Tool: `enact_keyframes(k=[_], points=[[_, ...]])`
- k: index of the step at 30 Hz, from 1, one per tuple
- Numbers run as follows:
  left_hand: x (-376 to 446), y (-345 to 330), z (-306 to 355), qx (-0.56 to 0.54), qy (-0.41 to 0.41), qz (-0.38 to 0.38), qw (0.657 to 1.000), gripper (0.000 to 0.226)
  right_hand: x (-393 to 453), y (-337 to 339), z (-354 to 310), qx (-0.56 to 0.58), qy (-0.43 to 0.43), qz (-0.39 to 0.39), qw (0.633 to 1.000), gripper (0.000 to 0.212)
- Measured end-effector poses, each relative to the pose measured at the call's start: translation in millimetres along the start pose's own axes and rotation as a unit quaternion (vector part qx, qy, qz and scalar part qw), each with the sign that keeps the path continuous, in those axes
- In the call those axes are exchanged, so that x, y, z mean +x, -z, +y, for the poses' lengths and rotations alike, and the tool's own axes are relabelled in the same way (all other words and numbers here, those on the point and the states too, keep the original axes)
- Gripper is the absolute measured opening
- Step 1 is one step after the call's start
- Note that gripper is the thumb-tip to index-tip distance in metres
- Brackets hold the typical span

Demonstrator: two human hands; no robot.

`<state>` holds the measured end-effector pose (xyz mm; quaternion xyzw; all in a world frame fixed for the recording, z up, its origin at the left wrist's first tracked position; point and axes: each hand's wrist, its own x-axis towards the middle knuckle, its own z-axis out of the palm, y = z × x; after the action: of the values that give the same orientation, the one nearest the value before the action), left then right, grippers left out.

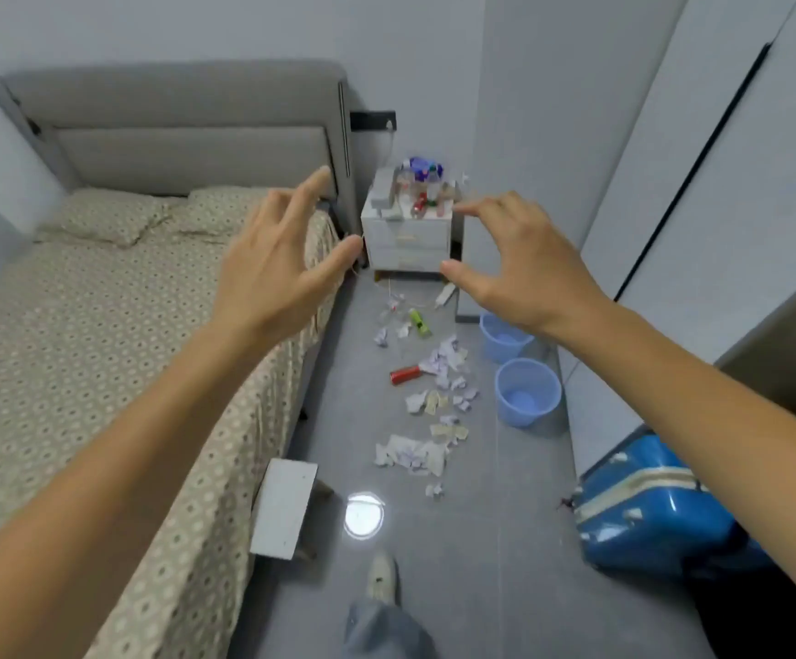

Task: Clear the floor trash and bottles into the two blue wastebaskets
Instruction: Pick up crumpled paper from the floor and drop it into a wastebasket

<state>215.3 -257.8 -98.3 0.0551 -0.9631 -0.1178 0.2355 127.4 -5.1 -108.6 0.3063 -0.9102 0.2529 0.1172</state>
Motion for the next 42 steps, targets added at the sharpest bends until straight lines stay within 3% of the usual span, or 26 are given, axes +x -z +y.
enact_keyframes(k=[4,8,18,26,34,38,42], points=[[-64.3,-26.8,0.4,-0.006,0.034,-0.055,0.998,0.069,-64.6,-35.2,16.1,0.03,-0.028,-0.056,0.998,0.06],[-73.8,-49.4,-9.7,-0.014,0.047,-0.063,0.997,0.071,-69.3,-46.8,25.9,0.029,-0.048,-0.055,0.997,0.062],[-17.4,-125.1,-104.6,-0.077,0.059,-0.114,0.989,0.073,13.0,-142.9,24.7,0.05,-0.114,-0.07,0.99,0.054],[64.6,-241.6,-195.1,-0.111,0.042,-0.185,0.976,0.074,95.4,-269.0,63.9,0.086,-0.179,-0.072,0.977,0.044],[40.3,-477.8,-215.1,-0.113,0.017,-0.27,0.956,0.069,67.3,-457.7,205.3,0.082,-0.199,-0.131,0.968,0.041],[-6.3,-659.2,-220.0,-0.125,0.032,-0.295,0.947,0.065,18.1,-593.4,320.1,0.068,-0.185,-0.139,0.97,0.038],[-66.8,-862.0,-229.2,-0.124,0.068,-0.346,0.927,0.063,-47.0,-759.6,439.7,0.067,-0.243,-0.158,0.955,0.035]])
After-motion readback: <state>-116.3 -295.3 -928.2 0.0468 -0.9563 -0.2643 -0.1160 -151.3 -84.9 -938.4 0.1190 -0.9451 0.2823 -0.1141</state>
